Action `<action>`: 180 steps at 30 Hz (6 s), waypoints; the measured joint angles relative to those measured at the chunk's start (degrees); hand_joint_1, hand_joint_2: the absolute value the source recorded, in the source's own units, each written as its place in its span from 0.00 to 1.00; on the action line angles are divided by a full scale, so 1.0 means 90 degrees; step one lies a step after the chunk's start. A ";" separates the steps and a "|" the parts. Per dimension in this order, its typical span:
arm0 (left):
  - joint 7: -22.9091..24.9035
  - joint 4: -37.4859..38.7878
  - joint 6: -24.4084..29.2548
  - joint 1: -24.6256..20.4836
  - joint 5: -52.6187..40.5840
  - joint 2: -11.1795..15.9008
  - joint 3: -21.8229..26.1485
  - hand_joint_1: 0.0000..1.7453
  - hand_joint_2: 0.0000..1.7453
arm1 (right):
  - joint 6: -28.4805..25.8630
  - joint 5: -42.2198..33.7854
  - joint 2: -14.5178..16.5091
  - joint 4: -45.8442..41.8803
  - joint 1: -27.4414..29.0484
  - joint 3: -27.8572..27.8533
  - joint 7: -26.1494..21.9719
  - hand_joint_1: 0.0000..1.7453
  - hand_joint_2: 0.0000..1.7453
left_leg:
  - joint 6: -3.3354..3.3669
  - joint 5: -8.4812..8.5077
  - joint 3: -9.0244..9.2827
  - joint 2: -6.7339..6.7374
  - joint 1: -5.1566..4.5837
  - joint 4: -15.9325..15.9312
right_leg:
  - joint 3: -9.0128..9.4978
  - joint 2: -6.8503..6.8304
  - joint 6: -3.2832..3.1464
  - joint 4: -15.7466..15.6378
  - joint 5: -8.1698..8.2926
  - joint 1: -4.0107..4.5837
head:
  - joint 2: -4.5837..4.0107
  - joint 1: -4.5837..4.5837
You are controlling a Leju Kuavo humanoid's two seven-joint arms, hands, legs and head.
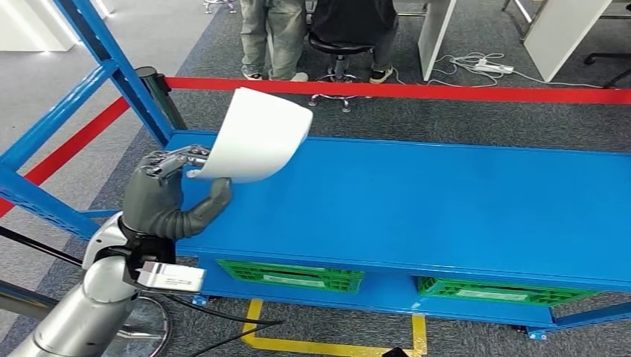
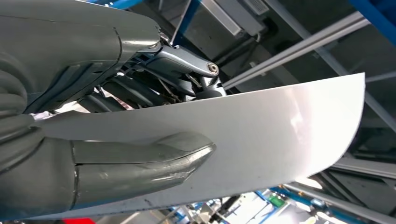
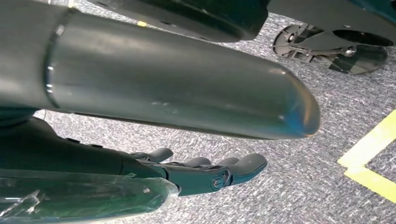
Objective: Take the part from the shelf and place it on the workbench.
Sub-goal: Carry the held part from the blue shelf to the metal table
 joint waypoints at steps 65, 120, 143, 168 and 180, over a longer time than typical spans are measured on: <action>-0.0196 -0.0001 0.0215 0.0551 -0.0144 0.0027 -0.0616 1.00 1.00 | -0.0112 -0.0038 0.0004 0.0024 0.0027 -0.0004 -0.0061 0.00 0.00 | -0.0013 -0.0080 0.0345 0.0038 0.0026 0.0025 | -0.0123 -0.0065 -0.0064 -0.0026 0.0131 0.0085 | 0.0000 -0.0018; -0.0221 -0.0162 0.0567 0.0737 -0.0462 0.0151 -0.0811 1.00 1.00 | -0.0352 -0.0534 0.0059 -0.0094 0.0053 -0.0402 -0.1227 0.00 0.00 | 0.0028 0.0370 0.0461 0.0045 -0.0032 -0.0934 | 0.0187 -0.0076 -0.0033 -0.0134 -0.0055 0.0057 | 0.0000 -0.0005; -0.0227 -0.0182 0.0553 0.0778 -0.0469 0.0206 -0.0814 1.00 1.00 | -0.0221 -0.0644 0.0066 -0.0121 0.0067 -0.0420 -0.1385 0.00 0.00 | 0.0290 0.0635 0.0783 0.0058 -0.0047 -0.1412 | -0.0091 -0.0060 0.0272 0.0548 -0.0315 0.0067 | 0.0000 0.0035; -0.0238 -0.0183 0.0557 0.0857 -0.0460 0.0254 -0.0806 1.00 1.00 | -0.0222 -0.0667 0.0066 -0.0138 0.0086 -0.0466 -0.1433 0.00 0.00 | 0.0291 0.0449 0.1050 0.0067 -0.0015 -0.1473 | -0.0808 -0.0057 0.0291 0.1153 -0.0516 0.0084 | 0.0000 0.0042; -0.0238 -0.0184 0.0557 0.0873 -0.0461 0.0258 -0.0804 1.00 1.00 | -0.0222 -0.0669 0.0067 -0.0145 0.0094 -0.0471 -0.1443 0.00 0.00 | 0.0059 0.0554 0.0653 0.0060 -0.0056 -0.1237 | 0.0169 -0.0053 0.0020 -0.0098 -0.0092 0.0088 | 0.0000 0.0012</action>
